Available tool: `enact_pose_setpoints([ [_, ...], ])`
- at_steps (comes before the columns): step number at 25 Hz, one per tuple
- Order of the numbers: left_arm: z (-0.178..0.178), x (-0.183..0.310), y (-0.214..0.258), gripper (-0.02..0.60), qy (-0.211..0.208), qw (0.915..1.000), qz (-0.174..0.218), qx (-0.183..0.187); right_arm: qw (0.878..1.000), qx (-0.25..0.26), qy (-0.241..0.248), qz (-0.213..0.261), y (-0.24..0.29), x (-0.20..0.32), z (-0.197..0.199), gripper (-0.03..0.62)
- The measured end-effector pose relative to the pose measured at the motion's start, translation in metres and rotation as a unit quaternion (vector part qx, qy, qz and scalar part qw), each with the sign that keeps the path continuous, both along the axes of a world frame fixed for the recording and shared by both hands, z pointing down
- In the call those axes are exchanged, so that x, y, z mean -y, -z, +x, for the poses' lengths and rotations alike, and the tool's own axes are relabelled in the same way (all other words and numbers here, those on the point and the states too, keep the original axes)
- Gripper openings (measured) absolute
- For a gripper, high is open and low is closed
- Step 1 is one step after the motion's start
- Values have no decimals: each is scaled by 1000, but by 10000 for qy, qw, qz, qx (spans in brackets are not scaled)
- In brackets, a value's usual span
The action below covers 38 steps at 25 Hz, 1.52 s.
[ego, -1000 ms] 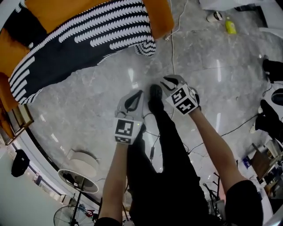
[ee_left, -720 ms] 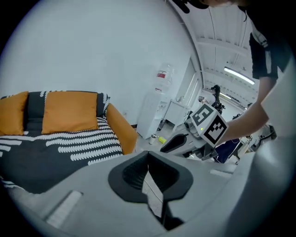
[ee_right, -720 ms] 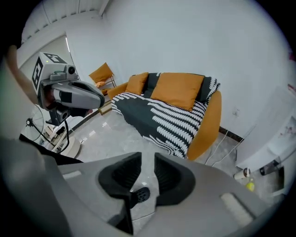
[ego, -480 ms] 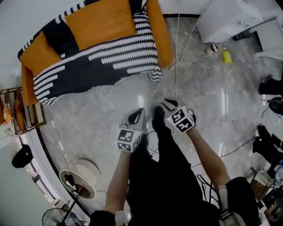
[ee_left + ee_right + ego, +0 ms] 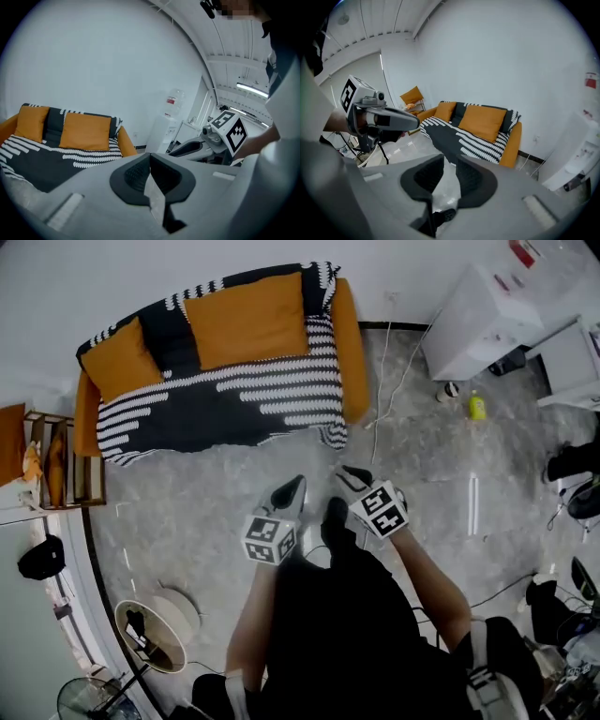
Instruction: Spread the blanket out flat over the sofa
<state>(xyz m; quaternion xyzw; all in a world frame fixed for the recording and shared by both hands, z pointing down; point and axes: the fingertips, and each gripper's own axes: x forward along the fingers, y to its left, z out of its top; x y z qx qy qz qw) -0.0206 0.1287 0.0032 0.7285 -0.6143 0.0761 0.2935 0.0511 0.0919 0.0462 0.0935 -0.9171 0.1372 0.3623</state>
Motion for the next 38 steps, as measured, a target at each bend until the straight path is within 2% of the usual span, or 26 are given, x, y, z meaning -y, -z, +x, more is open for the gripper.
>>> enact_pose_setpoints([
  [8, -23, -14, 39, 11, 301, 9992, 259, -72, 9991, 390, 44, 135, 46, -10, -28, 74],
  [10, -30, -12, 48, 11, 331, 9987, 364, -94, 9984, 524, 25, 200, 58, -9, -39, 51],
  [20, -69, 16, 92, 11, 101, 9968, 798, -12, 9925, 1082, -136, 548, 124, 6, -86, 28],
  [27, -93, 17, 127, 11, 172, 9940, 1081, 78, 9853, 1552, -321, 631, 159, 16, -102, 6],
  [32, -101, 8, 136, 11, 286, 9932, 1125, 110, 9814, 1813, -180, 607, 178, 10, -112, 6],
  [38, -102, -2, 138, 11, 382, 9928, 1129, 102, 9797, 1897, 87, 645, 184, -4, -116, 4],
])
